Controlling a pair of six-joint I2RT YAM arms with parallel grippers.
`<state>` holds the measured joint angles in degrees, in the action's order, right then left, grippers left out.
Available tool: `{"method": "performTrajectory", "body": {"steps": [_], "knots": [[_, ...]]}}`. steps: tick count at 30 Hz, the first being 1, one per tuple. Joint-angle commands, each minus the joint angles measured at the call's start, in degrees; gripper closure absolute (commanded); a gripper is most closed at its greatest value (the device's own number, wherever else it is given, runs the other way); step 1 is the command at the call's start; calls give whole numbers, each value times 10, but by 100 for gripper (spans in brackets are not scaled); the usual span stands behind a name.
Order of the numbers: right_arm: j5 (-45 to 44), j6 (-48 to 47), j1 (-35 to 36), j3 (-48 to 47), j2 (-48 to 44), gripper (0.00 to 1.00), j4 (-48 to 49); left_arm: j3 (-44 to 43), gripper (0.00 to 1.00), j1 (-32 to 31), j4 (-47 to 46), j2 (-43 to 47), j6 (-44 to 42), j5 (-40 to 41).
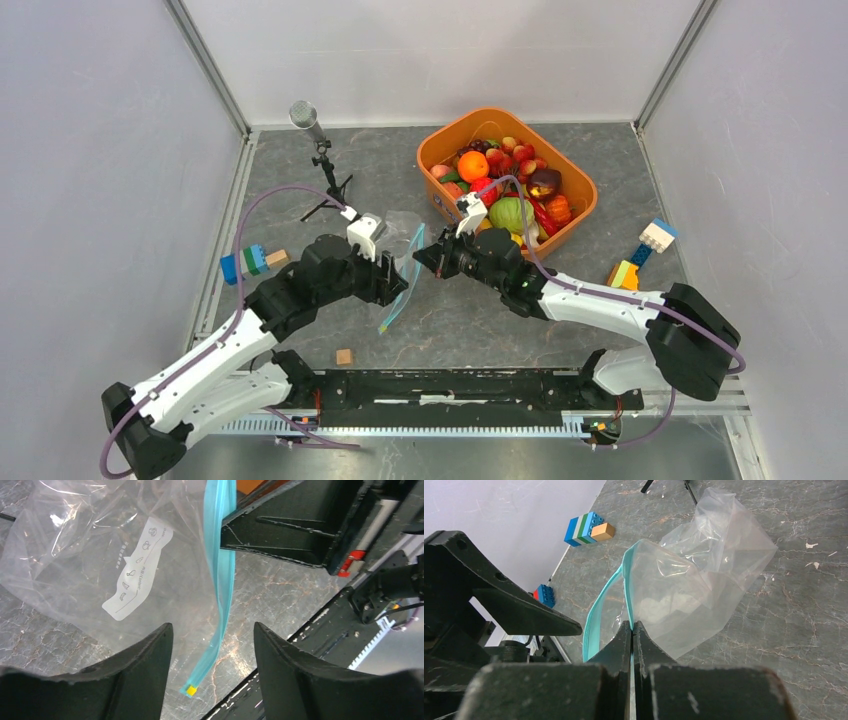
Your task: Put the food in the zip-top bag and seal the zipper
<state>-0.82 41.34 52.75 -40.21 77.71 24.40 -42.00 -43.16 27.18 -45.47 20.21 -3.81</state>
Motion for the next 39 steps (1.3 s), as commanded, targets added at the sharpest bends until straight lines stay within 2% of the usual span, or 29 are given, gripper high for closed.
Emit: {"method": "performTrajectory", "body": {"steps": [1, 6, 14, 20, 23, 25, 29, 34, 39], "knots": [[21, 6, 0, -8, -12, 100, 12, -4, 36, -18, -15, -25, -17, 64], [25, -4, -1, -19, -10, 100, -10, -2, 40, -30, -19, -55, -10, 88], [38, -9, -13, -35, 4, 100, -27, 30, 52, -42, -40, -59, -1, 61], [54, -10, -17, -43, 13, 100, -29, 35, 48, -45, -54, -77, 7, 44], [54, -10, -17, -43, 15, 100, -28, 40, 49, -46, -74, -80, 10, 30], [54, -12, -18, -42, 15, 100, -28, 42, 54, -46, -84, -81, 13, 21], [53, -15, -19, -43, 19, 100, -33, 41, 74, -46, -75, -79, 13, 36], [52, -51, -19, -64, 36, 100, -85, 31, 97, -46, -43, -53, 32, 112], [33, -137, -20, -108, 52, 99, -197, -9, 98, -46, 34, -34, 92, 260]]}}
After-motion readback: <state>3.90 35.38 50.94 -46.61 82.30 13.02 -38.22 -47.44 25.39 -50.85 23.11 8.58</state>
